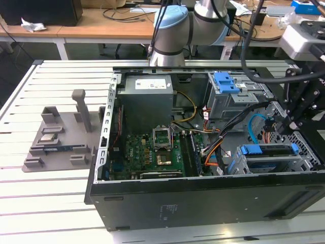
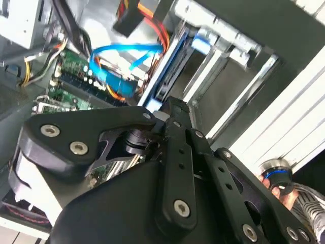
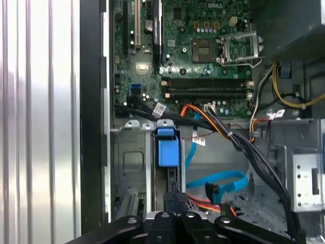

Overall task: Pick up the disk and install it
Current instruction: 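Insert the first disk wire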

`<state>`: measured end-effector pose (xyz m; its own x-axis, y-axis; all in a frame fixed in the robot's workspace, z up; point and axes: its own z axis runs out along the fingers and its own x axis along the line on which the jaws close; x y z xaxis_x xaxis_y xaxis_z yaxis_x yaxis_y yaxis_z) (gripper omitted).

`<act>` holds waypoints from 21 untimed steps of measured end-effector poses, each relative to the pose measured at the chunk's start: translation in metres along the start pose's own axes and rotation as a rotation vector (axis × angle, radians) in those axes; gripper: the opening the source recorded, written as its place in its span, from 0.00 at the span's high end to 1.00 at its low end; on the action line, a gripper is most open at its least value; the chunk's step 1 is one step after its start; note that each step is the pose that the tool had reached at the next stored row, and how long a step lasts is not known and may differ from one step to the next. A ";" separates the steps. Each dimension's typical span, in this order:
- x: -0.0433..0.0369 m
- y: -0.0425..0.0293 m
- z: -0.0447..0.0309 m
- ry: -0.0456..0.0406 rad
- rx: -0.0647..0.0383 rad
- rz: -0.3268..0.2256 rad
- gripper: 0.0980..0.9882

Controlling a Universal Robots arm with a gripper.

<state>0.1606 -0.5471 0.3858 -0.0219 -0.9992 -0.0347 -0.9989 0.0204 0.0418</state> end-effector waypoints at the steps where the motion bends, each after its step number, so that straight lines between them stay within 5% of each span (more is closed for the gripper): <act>1: -0.0015 -0.0045 0.0002 0.0003 0.000 0.000 0.99; 5: -0.0125 -0.0179 0.0011 0.0010 -0.001 0.000 0.99; 8: -0.0404 -0.0258 0.0077 0.0013 -0.001 0.000 0.99; 13: -0.0628 -0.0296 0.0198 0.0021 -0.002 0.000 0.99; 20: -0.0670 -0.0300 0.0232 0.0037 -0.002 0.000 0.98; 21: -0.0670 -0.0300 0.0232 0.0037 -0.002 0.000 0.92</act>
<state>0.1910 -0.4799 0.3637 -0.0219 -0.9993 -0.0310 -0.9988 0.0206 0.0440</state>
